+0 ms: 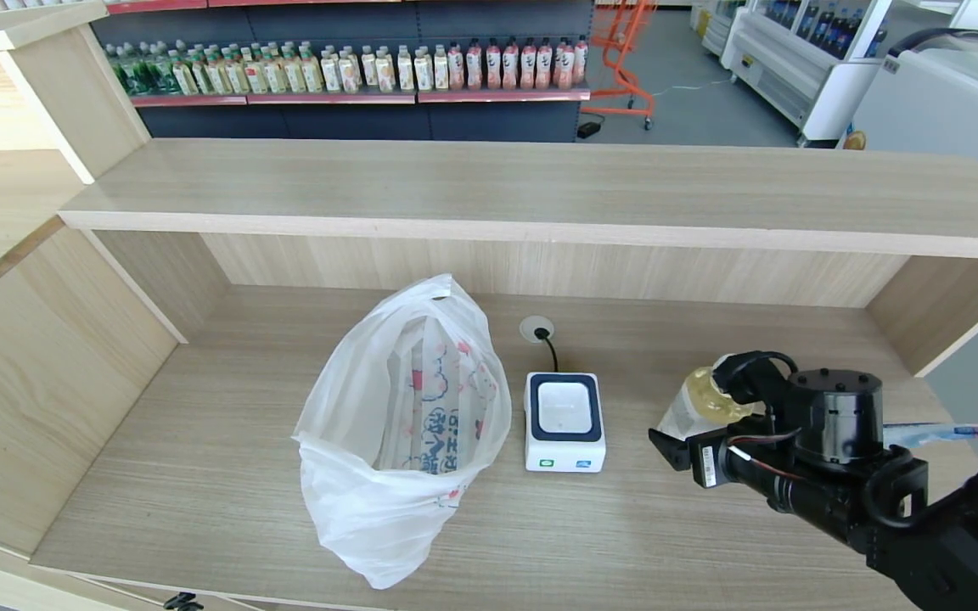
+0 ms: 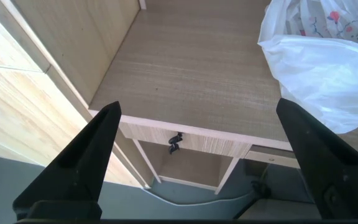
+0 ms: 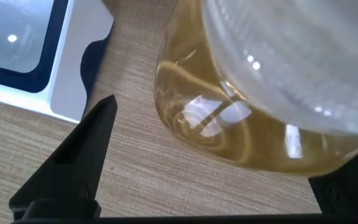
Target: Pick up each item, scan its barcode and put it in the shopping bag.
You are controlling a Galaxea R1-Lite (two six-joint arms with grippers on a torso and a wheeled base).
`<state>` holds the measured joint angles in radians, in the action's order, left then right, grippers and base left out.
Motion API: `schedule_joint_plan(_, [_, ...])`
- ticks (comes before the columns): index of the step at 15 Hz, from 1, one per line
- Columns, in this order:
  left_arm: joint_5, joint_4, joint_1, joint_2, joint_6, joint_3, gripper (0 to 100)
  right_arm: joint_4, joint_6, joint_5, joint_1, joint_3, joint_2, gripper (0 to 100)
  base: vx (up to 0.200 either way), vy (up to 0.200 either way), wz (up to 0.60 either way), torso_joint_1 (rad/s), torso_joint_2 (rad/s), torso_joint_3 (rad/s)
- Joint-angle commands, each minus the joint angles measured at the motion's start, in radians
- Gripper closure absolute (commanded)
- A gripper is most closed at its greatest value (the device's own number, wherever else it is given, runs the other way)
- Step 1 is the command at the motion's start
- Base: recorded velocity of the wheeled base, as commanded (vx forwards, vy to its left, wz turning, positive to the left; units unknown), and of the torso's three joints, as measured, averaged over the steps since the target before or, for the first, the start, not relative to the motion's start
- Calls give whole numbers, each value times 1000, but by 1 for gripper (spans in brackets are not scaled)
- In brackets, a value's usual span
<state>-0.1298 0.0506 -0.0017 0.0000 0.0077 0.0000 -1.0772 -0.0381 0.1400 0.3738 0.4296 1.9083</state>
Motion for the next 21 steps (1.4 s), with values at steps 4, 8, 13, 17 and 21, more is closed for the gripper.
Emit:
schedule_joint_plan(4, [-1,0,0,0,0,0,0,-102,-11,0,2,8,69,0,0,0,0,0,0,0])
schedule_joint_plan(8, [-1,0,0,2,0,0,0,-136,-22,-3,-1,29,81,0,0,0,0,0,0,0])
schedule_joint_plan(13, [-1,0,0,2,0,0,0,-188,-23,-5,-6,41,109,0,0,0,0,0,0,0])
schedule_joint_plan(17, [-1,0,0,2,0,0,0,-216,-54,-5,-13,64,113,100,0,0,0,0,0,0])
schedule_joint_plan(21, [-1,0,0,2,0,0,0,-236,-135,-2,-32,51,121,100,0,0,0,0,0,0])
